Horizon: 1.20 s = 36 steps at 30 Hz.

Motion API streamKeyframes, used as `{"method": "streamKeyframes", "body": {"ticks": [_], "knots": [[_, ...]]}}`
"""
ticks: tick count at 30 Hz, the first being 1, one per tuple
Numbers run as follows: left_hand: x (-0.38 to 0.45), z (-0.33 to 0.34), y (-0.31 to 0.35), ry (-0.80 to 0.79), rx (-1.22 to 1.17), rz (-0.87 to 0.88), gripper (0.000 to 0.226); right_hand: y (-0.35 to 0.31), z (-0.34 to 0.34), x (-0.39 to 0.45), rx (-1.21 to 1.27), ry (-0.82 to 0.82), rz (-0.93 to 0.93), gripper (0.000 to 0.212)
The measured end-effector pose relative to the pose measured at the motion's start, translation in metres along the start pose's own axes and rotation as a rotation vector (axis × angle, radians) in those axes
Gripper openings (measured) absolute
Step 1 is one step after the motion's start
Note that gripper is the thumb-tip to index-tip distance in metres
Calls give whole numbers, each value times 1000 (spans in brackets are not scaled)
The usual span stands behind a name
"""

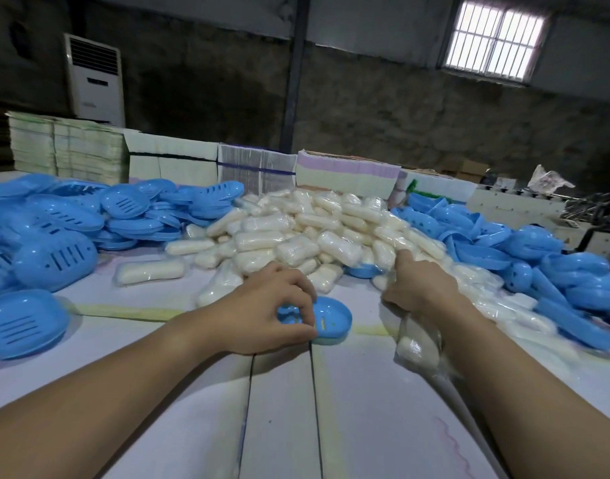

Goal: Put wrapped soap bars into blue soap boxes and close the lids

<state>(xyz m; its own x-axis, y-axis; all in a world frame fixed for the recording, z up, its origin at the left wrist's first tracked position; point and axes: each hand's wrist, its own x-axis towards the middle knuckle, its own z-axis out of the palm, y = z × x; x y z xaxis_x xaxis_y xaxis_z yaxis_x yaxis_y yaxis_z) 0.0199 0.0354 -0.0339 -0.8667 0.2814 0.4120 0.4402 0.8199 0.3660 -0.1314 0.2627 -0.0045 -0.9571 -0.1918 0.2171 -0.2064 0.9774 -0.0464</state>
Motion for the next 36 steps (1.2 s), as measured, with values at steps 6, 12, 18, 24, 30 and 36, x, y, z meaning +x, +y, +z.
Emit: {"method": "streamKeyframes", "body": {"ticks": [6,12,18,24,30,36], "knots": [[-3,-7,-10,-86,114,-198,70,-7,1,-3,307,-24,-139,49],[1,-4,-18,-41,-39,-294,75,-34,-21,-31,628,15,-577,32],[2,0,-18,-9,-113,-309,81,-43,-20,-44,396,-176,-806,38],[2,-1,-18,2,-76,-288,65,-33,-23,-35,490,-264,-711,32],[2,-2,-17,1,-68,-294,58,-12,-30,-28,451,-361,-631,26],[2,-1,-16,50,-71,-292,58,-25,-20,-31,464,-257,-673,30]]}}
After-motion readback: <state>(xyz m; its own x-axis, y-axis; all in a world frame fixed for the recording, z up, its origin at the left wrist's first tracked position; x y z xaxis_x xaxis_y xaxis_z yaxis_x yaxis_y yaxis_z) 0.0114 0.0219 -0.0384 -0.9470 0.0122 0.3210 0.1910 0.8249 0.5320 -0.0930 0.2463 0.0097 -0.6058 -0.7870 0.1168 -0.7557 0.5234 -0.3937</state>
